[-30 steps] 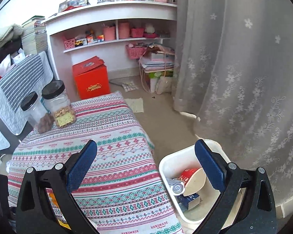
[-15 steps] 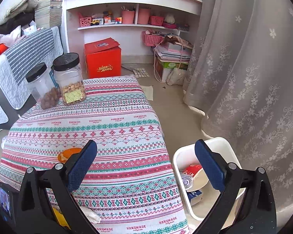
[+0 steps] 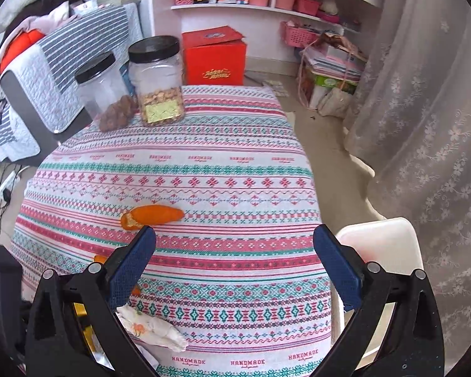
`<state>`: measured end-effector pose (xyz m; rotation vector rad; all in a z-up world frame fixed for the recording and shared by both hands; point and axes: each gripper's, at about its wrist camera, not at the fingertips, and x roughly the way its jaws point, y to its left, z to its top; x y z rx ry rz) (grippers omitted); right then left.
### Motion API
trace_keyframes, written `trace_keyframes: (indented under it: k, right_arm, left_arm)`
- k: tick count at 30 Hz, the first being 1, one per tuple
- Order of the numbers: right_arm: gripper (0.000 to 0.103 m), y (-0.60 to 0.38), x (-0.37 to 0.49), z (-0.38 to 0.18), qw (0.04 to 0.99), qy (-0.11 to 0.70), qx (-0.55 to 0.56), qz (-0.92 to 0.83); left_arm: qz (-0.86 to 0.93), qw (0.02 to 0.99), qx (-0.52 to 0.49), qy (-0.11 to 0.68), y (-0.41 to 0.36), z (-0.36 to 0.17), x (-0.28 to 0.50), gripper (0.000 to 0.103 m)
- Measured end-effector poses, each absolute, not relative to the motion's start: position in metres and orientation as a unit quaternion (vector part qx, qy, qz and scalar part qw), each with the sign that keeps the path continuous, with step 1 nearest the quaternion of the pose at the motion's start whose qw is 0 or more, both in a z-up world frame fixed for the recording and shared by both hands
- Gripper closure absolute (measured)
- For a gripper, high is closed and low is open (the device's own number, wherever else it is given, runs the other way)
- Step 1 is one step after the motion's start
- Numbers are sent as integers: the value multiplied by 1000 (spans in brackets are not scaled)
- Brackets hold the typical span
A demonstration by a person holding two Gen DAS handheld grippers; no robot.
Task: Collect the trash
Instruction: 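Grasp the yellow snack packet on the table with the left gripper, then grasp the orange peel with the right gripper while the left gripper holds the packet, then carry the orange peel over the white bin and open the right gripper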
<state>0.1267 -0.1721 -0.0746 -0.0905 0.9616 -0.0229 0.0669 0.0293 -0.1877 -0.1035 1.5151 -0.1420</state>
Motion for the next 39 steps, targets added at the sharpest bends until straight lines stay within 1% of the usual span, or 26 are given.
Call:
trace_keyframes:
  k: [1,3,7,10,12,14,17,20,21,23,24,25,26,27,28,29,32,39]
  right_arm:
    - [7,-167,129,-78,884,465,-45,1]
    - [7,-158,130,-83,881,470,-45,31]
    - [7,-133,133,-96,875,462,-110,96]
    - [13,-111,145,-106,861,454,-181,139]
    - [18,-93,155,-114,843,444,-253,164]
    - [26,-75,165,-124,813,451,-312,195]
    - [27,-56,177,-139,768,464,-377,229]
    - [28,-42,186,-153,736,482,-403,253]
    - [31,-39,188,-158,726,490,-407,261]
    - [46,-35,193,-172,704,513,-407,274]
    - [48,-34,195,-180,694,525,-409,274]
    - [54,-34,196,-187,686,534,-413,271]
    - [54,-33,197,-191,684,537,-413,271]
    - [59,-33,198,-188,690,536,-399,278]
    - [71,-35,201,-187,694,542,-385,278]
    - [80,-36,202,-186,696,546,-377,276]
    - [88,-38,200,-181,709,548,-350,273]
    - [90,-48,198,-141,799,515,-230,209]
  left_arm:
    - [-62,730,-59,678,37,-180,70,77]
    - [-59,745,-87,659,55,-163,77,77]
    - [-57,777,-144,610,95,-119,99,78]
    - [-55,795,-167,581,120,-94,110,78]
    - [-54,798,-185,571,130,-85,119,78]
    - [-51,798,-198,567,142,-81,121,78]
    - [-44,796,-203,568,153,-84,127,78]
    - [-37,792,-205,573,157,-93,129,78]
    - [-37,791,-205,575,160,-94,127,78]
    - [-37,789,-202,580,160,-97,128,78]
    - [-37,788,-201,581,160,-98,127,78]
    - [-38,788,-201,581,160,-98,127,78]
    - [-38,788,-201,581,161,-97,127,78]
    - [-38,788,-201,580,162,-97,127,78]
    - [-37,789,-202,579,163,-97,127,78]
    - [-36,789,-201,579,164,-97,127,78]
    - [-32,788,-199,581,165,-100,129,78]
    - [-24,805,-203,557,164,-98,134,78]
